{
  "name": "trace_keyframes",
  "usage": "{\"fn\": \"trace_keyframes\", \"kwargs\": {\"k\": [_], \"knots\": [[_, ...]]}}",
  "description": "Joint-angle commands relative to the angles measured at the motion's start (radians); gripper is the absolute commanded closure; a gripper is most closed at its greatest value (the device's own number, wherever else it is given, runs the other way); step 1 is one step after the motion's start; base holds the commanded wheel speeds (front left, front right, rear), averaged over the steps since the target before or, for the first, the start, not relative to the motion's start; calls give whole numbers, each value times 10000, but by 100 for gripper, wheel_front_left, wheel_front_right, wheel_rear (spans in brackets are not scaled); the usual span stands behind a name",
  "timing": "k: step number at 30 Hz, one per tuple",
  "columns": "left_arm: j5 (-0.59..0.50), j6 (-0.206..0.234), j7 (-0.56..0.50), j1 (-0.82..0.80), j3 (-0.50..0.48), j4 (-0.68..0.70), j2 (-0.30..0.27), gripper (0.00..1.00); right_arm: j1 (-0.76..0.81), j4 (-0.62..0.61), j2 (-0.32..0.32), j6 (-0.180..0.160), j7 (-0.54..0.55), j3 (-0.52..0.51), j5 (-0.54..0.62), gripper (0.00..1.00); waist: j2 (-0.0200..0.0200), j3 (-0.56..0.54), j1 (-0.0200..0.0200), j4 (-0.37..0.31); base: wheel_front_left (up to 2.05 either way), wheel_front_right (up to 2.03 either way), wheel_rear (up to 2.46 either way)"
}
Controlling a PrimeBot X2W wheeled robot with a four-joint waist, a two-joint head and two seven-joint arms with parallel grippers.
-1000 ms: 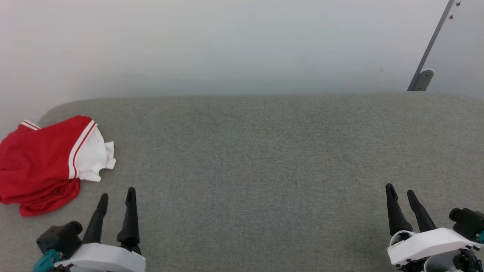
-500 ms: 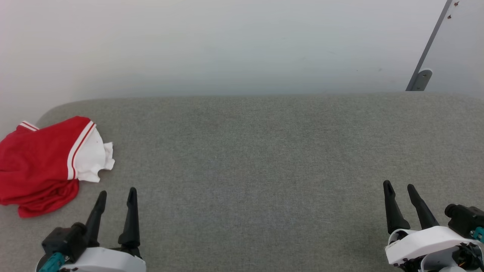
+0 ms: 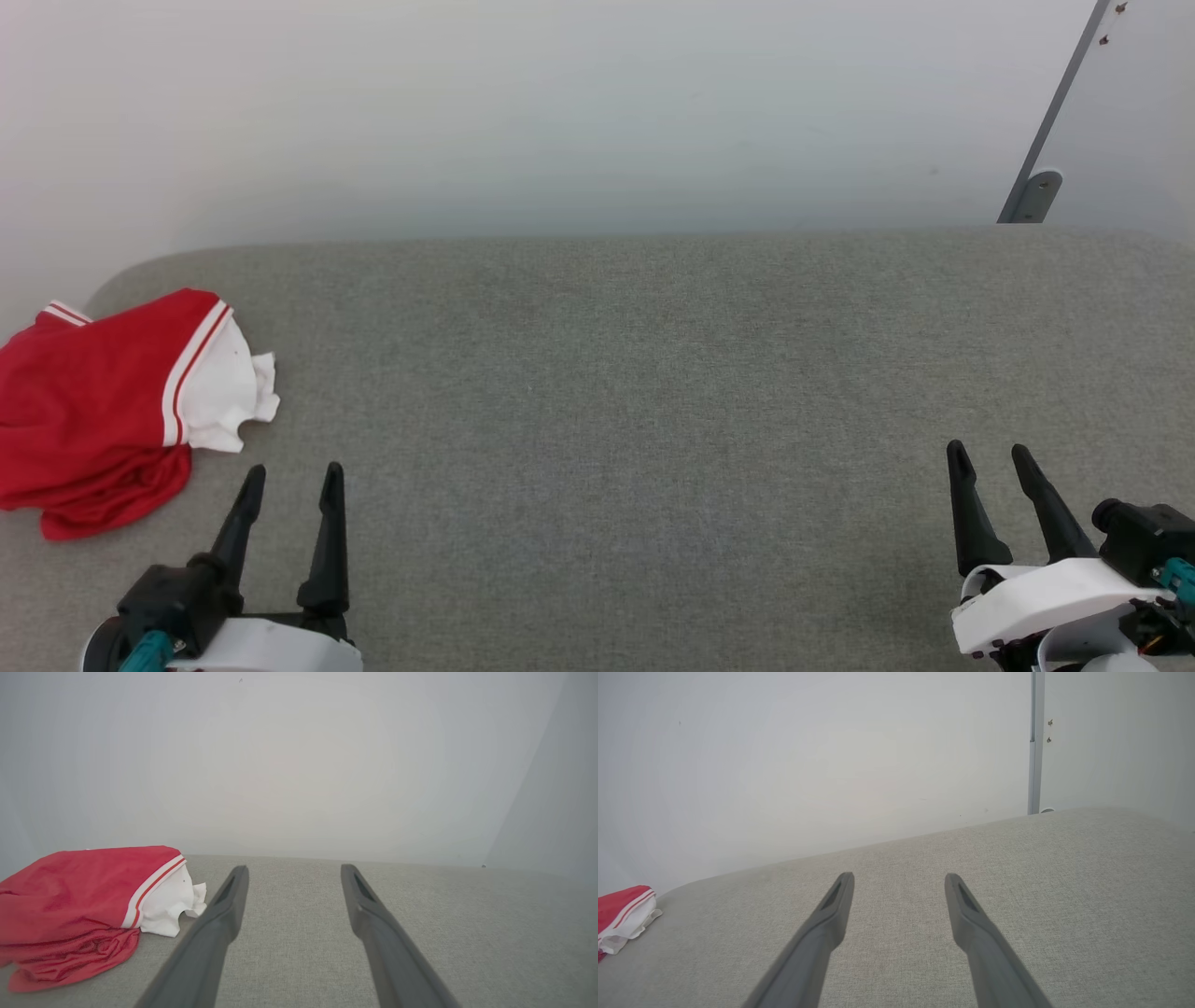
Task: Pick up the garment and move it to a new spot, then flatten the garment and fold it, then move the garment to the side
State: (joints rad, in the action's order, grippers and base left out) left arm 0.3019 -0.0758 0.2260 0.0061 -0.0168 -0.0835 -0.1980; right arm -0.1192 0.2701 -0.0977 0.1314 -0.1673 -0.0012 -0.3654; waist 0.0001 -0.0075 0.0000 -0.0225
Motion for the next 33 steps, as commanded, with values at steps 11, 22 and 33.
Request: {"fn": "trace_keyframes", "kwargs": {"k": [11, 22, 33], "knots": [[-757, -174, 288, 160, -83, 58, 36, 0, -1, -215, -61, -13, -251, 8, 849, 0, -1, -43, 0, 16, 0, 0, 0], [-995, -261, 381, 216, -162, 41, 115, 0, 59, -246, -79, -14, -360, 18, 1195, 0, -1, -85, 0, 3, 0, 0, 0], [-639, -363, 379, 228, -201, -117, 194, 0, 150, -305, -47, -14, -384, -7, 1230, 0, -1, -103, 0, 37, 0, 0, 0]]}}
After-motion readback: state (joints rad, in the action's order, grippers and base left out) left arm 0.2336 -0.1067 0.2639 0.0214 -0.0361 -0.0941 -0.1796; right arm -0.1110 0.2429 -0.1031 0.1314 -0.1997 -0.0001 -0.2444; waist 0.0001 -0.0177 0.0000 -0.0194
